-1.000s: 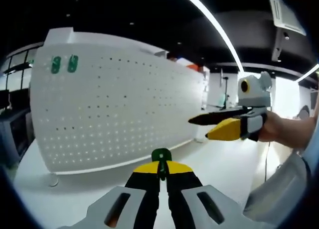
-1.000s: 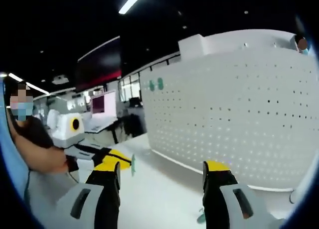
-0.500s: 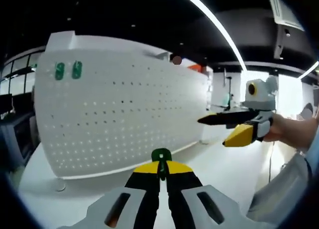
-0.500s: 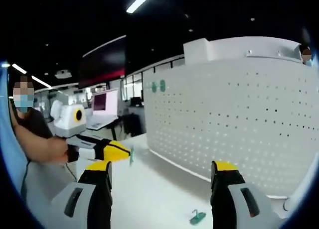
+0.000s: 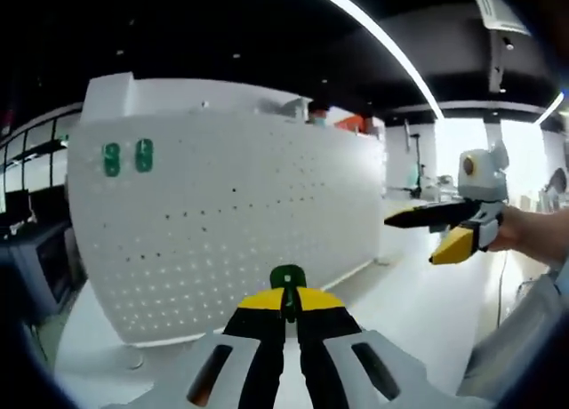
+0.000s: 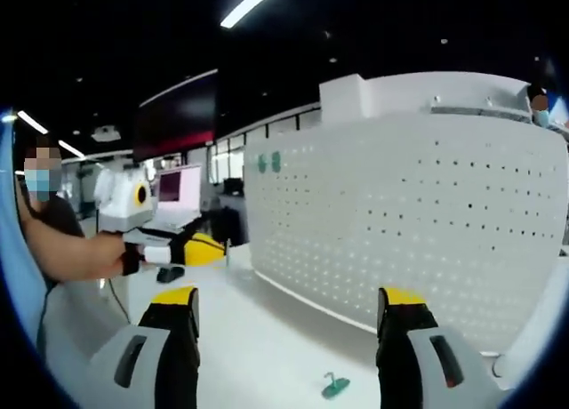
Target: Insert the hook assembly into the mounting plate slot until the hook locks in place.
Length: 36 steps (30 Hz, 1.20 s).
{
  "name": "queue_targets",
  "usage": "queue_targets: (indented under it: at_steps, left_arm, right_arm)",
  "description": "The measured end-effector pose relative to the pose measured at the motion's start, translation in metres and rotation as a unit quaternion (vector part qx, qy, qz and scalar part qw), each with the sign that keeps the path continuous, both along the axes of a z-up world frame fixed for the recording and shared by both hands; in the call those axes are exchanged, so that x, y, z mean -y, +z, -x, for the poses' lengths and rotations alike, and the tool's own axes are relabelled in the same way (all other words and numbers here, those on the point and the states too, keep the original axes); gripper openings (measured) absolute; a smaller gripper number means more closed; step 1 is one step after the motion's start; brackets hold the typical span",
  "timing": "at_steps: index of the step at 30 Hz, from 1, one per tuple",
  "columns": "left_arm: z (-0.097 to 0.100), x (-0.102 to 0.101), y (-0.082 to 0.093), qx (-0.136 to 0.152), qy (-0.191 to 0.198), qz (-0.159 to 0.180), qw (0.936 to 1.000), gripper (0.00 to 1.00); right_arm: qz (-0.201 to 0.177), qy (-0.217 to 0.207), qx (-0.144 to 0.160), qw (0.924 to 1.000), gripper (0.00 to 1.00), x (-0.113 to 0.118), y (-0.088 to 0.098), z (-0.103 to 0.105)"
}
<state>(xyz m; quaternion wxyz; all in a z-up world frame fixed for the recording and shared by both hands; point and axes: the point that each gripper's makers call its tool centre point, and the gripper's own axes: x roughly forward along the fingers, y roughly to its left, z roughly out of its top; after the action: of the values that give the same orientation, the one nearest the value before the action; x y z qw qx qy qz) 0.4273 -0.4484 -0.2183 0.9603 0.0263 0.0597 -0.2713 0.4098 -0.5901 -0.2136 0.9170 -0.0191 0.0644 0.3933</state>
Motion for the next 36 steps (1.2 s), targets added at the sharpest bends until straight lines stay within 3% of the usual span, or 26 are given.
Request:
queue_targets:
  at_steps: [12,19,36]
  left_arm:
    - [-0.043,-0.028,0.06,0.062,0.053,-0.003,0.9967,0.04]
    - [-0.06,-0.033,0.086,0.089,0.075,0.002,0.9932,0.04]
    - [-0.094,-0.037,0.117,0.131,0.125,-0.009,0.9835,0.04]
  right_arm:
    - [-0.003,-0.016,0.009,0.9998,0.83,0.015,0.009,-0.005]
    - [-0.004,-0.022,0.009,0.9997,0.83,0.02,0.011,-0.008]
    - [-0.005,-0.039,0.008,0.9992,0.82,0.034,0.015,-0.009]
